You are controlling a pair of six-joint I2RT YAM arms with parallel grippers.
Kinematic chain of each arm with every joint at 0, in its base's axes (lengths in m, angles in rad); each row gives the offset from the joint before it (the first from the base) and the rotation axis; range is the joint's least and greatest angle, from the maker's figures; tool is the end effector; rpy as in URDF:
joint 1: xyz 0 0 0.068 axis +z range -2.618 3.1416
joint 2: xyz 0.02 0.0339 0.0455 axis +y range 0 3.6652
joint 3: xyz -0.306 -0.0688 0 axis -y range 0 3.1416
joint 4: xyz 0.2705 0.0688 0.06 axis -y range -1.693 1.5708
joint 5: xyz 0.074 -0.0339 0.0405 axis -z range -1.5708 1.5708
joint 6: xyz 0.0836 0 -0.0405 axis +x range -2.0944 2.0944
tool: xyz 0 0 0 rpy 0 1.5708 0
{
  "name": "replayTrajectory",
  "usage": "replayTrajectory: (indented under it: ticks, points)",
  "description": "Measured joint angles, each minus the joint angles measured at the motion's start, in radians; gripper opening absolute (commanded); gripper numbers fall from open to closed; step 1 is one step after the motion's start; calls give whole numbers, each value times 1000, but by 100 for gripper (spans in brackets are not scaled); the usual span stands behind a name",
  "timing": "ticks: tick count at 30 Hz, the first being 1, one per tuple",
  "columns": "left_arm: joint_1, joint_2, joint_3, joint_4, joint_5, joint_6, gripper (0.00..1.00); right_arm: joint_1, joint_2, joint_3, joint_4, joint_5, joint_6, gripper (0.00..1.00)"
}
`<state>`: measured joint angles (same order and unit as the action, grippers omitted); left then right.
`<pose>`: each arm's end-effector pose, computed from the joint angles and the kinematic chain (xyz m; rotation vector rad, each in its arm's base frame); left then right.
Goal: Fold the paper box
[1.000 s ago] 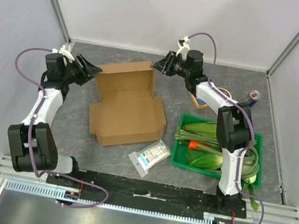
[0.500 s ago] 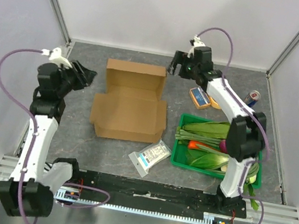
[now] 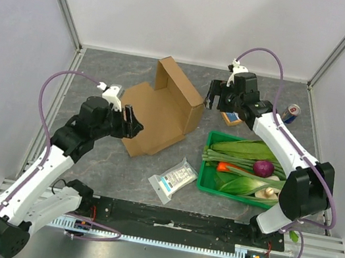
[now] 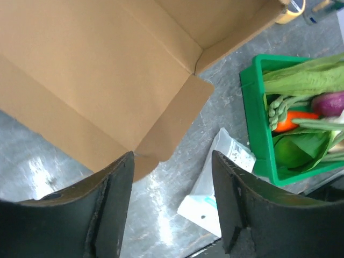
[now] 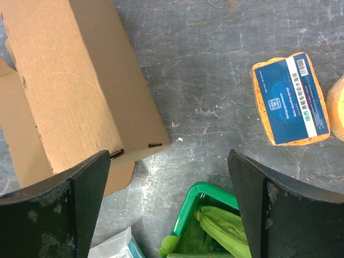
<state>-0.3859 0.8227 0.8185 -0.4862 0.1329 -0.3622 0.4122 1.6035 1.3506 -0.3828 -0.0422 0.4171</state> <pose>0.2006 -0.0934 0.3228 0.1092 2.1081 -0.5929 0.3959 0.1770 0.3162 -0.0185 2.2528 0.5017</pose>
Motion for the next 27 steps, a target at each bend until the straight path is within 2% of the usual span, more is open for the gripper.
replayTrajectory:
  ticks: [1, 2, 5, 8, 10, 15, 22, 24, 27]
  points:
    - [-1, 2, -3, -15, -10, -45, 78, 0, 0, 0, 1, -8, 0, 98]
    - [-1, -3, -13, -27, -25, -105, 89, 0, -1, 0, 1, -13, 0, 98]
    - [5, -71, -88, -44, -85, -283, 92, 0, -3, 0, 0, -25, -3, 98]
    - [58, -165, -195, -66, -111, -438, 93, 0, -18, 0, 0, -32, -18, 98]
    - [109, -172, -222, -66, -95, -496, 93, 0, -31, 0, 0, -32, -26, 98]
    - [254, -55, -253, -36, 21, -575, 92, -2, -68, 0, 0, -33, -57, 98]
    - [285, -113, -385, -1, 35, -686, 87, 1, -78, -51, 0, -57, -84, 98]
    - [288, -116, -433, 50, 41, -721, 82, 3, -78, -58, -2, -64, -90, 98]
    - [290, -78, -510, 161, 64, -779, 69, 4, -78, -58, 0, -78, -97, 98]
